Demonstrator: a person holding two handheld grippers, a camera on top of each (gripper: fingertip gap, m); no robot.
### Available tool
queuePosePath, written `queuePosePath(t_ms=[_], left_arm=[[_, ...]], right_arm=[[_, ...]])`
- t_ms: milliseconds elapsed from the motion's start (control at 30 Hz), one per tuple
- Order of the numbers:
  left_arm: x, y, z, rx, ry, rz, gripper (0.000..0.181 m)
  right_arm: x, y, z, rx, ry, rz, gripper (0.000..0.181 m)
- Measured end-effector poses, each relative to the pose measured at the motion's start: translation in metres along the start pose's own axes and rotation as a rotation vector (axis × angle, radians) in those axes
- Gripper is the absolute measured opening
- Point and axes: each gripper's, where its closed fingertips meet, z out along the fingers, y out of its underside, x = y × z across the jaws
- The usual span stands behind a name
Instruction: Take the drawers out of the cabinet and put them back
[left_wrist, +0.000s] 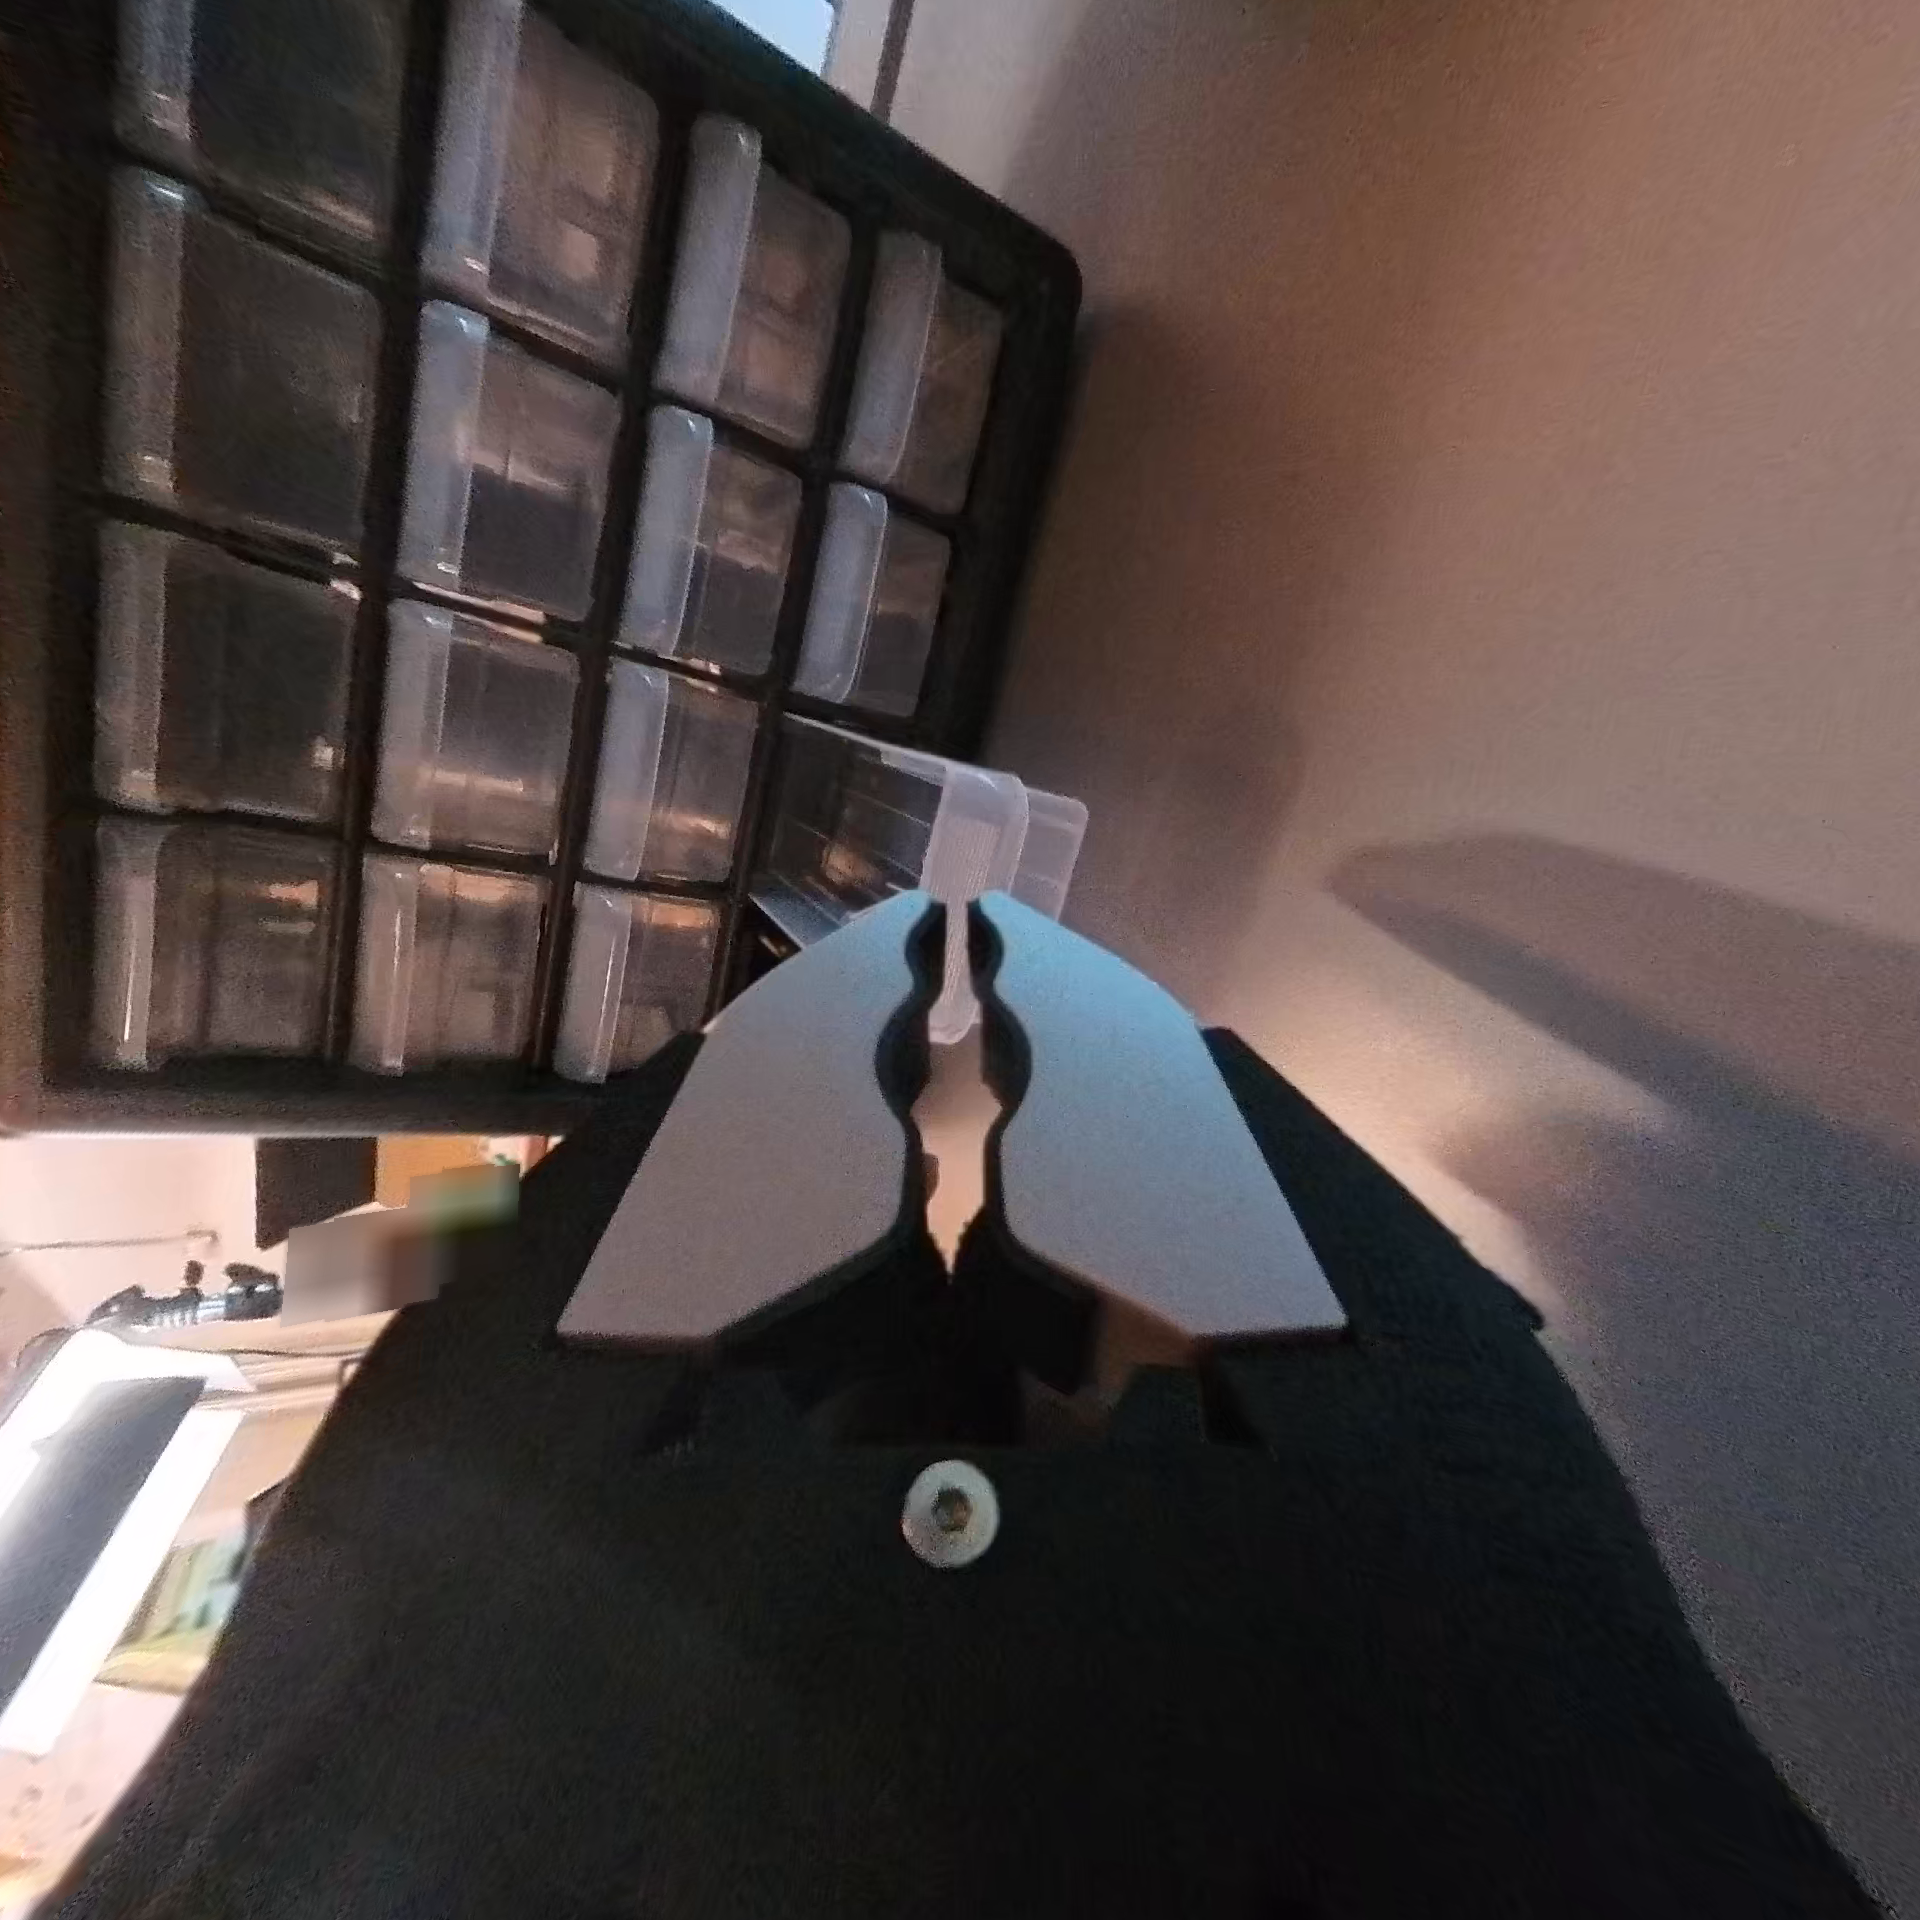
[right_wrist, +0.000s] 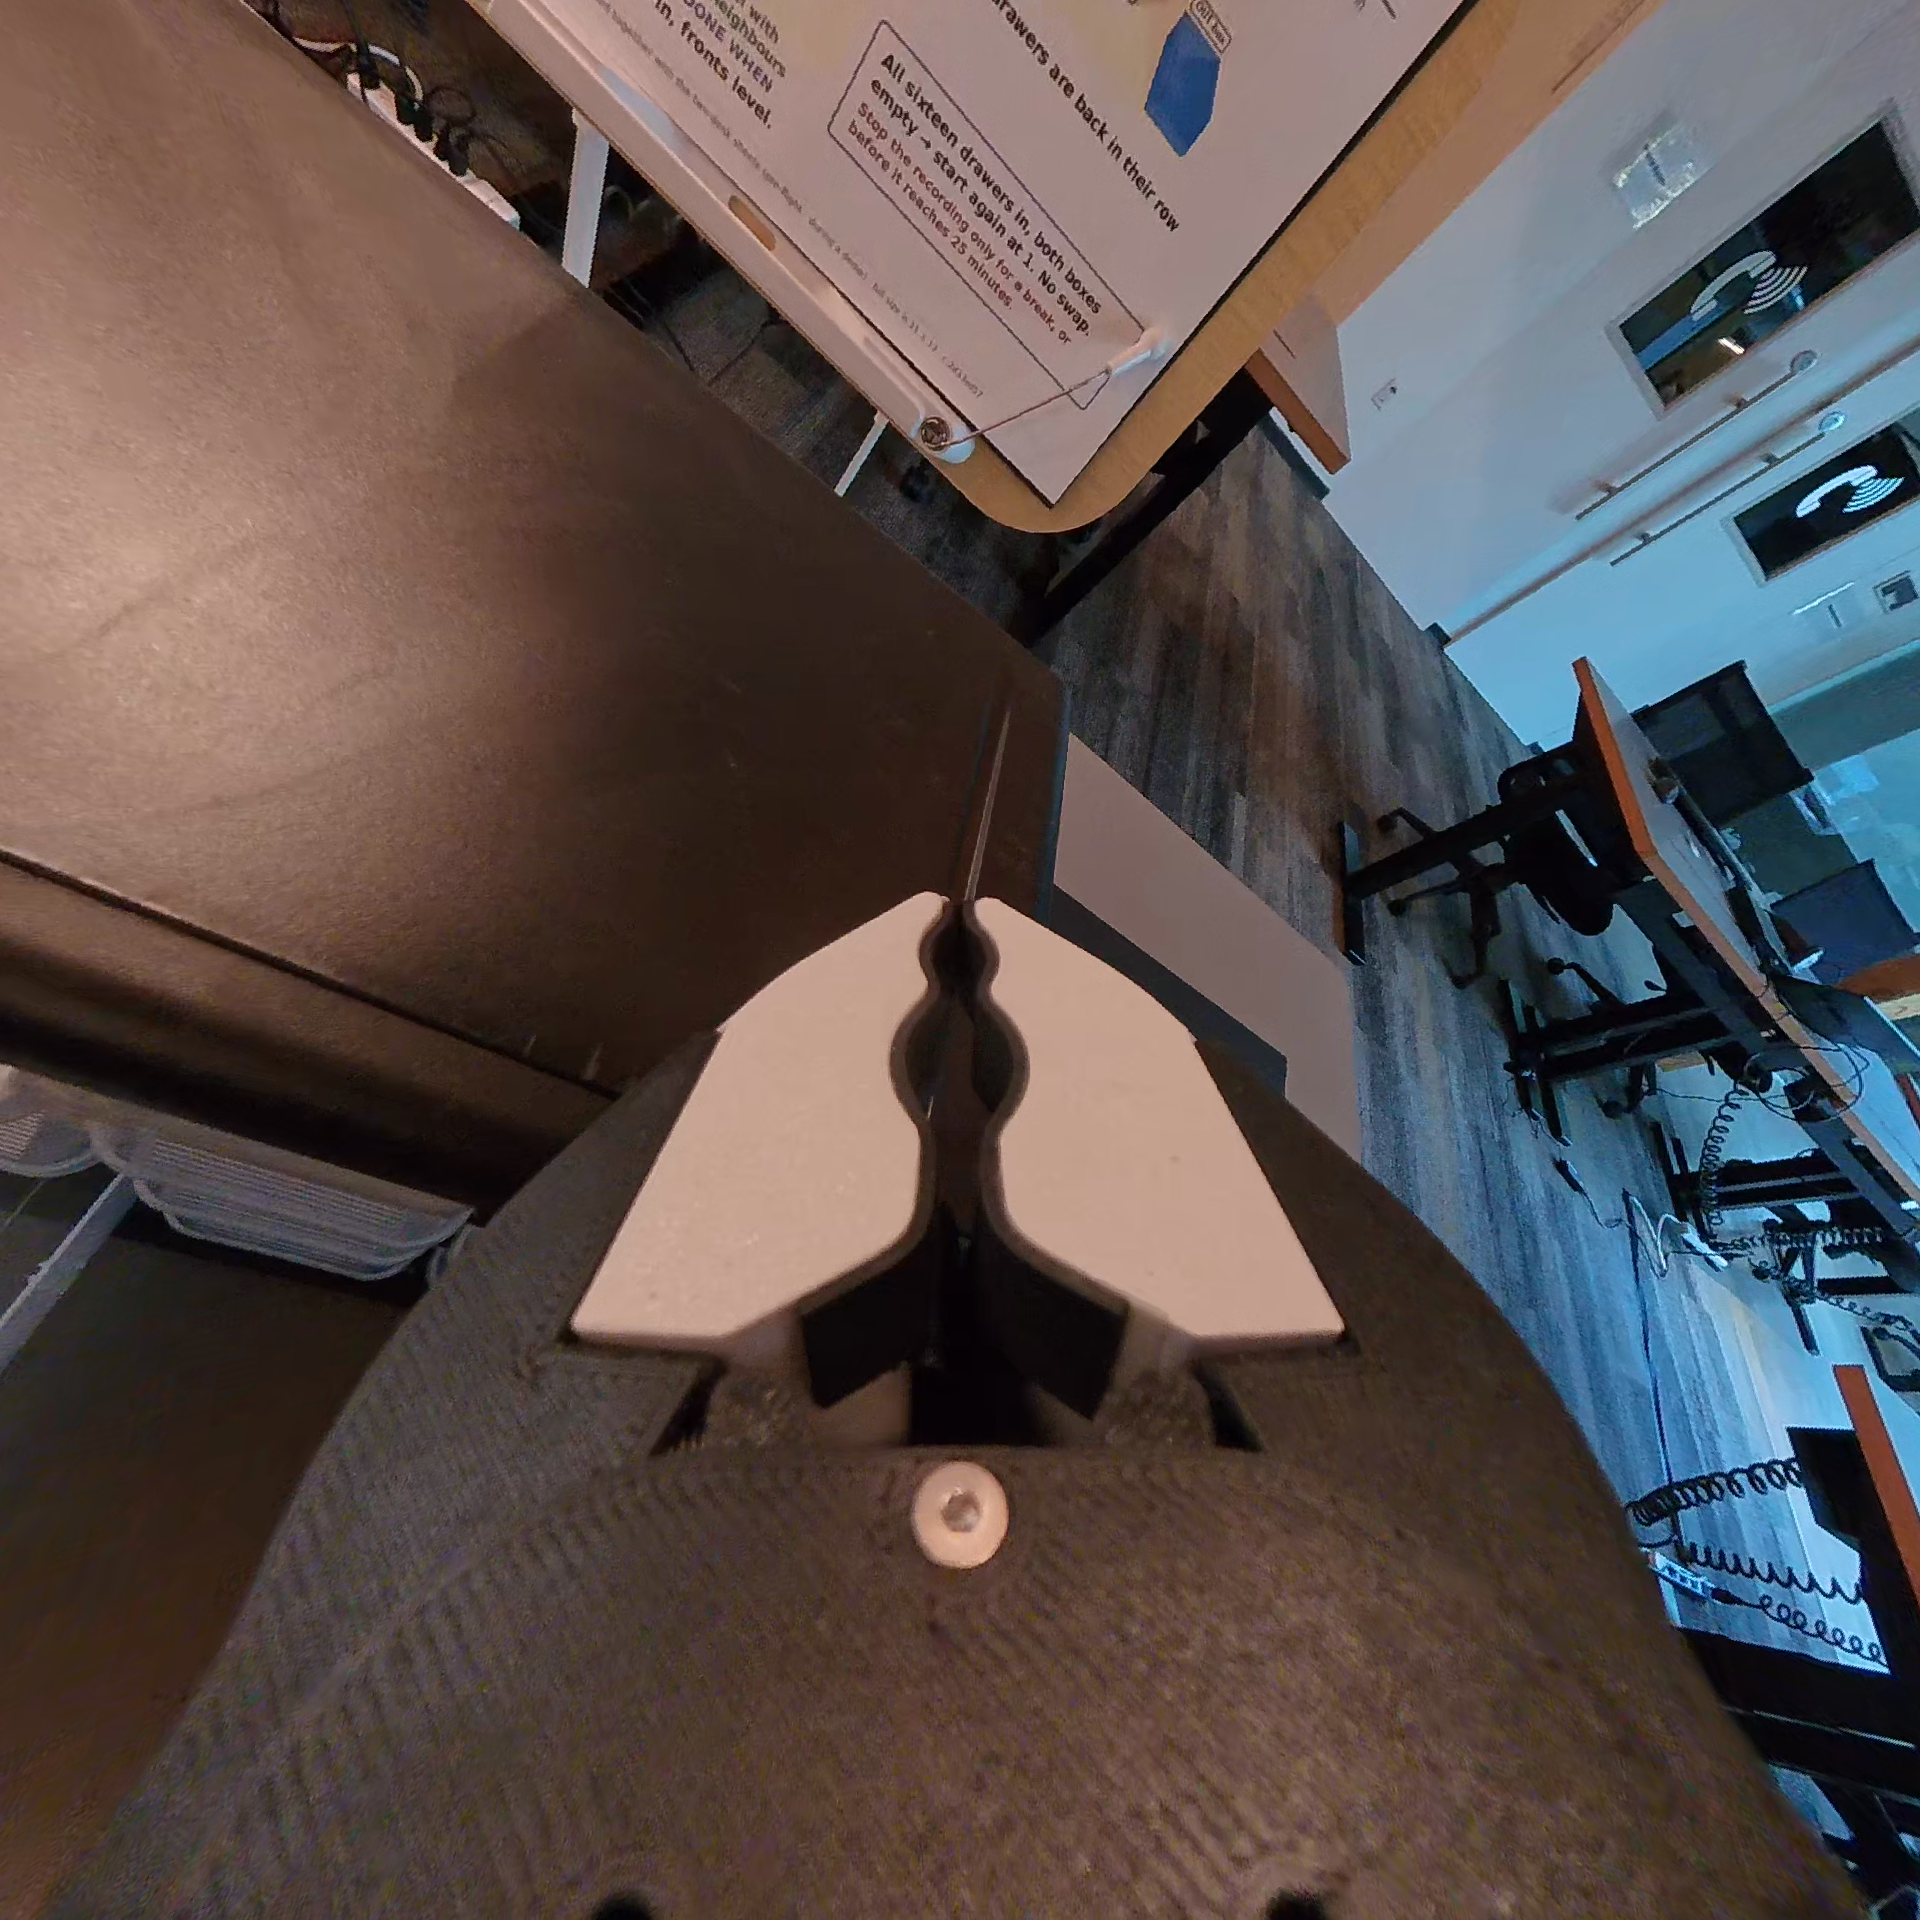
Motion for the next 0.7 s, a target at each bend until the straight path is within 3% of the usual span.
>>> queuePosePath(t_ms=[267, 400, 700], left_arm=[[-0.020, 0.002, 0.015, -0.087, -0.019, 0.136, 0.000], [0.008, -0.007, -0.005, -0.065, 0.143, 0.071, 0.000], [0.008, 0.013, 0.021, -0.178, 0.092, 0.139, 0.000]], right_arm=[[0.000, 0.000, 0.000, 0.005, -0.005, 0.000, 0.001], [0.000, -0.001, 0.000, 0.014, -0.002, 0.000, 0.001], [0.000, 0.000, 0.000, 0.015, 0.004, 0.001, 0.000]])
